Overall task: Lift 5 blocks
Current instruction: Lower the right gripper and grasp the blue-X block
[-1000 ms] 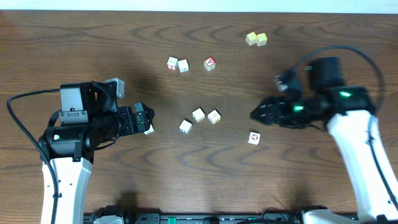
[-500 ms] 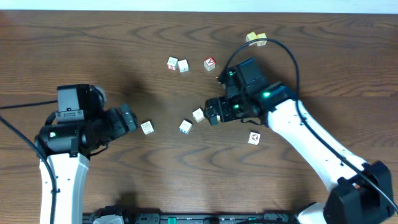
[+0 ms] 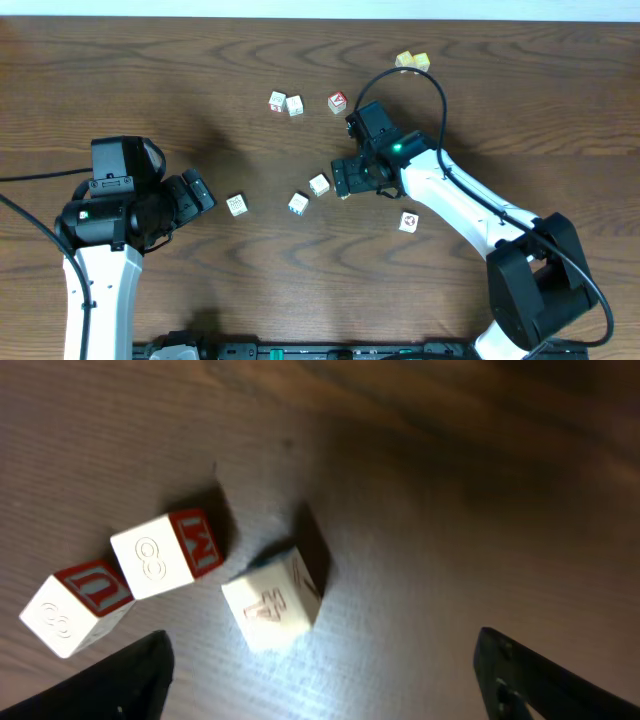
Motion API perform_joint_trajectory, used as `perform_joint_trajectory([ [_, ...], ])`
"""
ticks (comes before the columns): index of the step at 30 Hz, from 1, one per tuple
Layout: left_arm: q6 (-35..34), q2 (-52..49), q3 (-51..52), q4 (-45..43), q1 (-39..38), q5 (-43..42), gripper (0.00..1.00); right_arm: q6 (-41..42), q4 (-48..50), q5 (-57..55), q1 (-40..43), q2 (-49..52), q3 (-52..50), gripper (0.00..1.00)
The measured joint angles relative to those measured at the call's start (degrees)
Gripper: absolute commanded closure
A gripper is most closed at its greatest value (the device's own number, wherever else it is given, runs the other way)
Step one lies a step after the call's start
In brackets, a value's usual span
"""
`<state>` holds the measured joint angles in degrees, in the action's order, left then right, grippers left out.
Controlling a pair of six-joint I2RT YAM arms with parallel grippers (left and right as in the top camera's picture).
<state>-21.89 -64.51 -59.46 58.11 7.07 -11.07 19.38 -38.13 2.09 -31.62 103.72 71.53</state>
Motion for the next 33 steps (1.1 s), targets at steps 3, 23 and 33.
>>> perform_joint_trajectory([
  [3,-0.22,0.0,0.0,0.0,0.0,0.11,0.02,-4.85,1.22,-0.31,-0.13,1.29,0.0,0.16],
  [23,-0.39,0.0,0.0,-0.02,0.0,0.52,0.02,-24.96,3.21,6.67,-0.17,8.74,0.0,0.4],
  [33,-0.39,-0.02,0.0,-0.02,0.0,0.61,0.02,-20.92,5.92,6.05,-0.17,9.79,0.0,0.69],
])
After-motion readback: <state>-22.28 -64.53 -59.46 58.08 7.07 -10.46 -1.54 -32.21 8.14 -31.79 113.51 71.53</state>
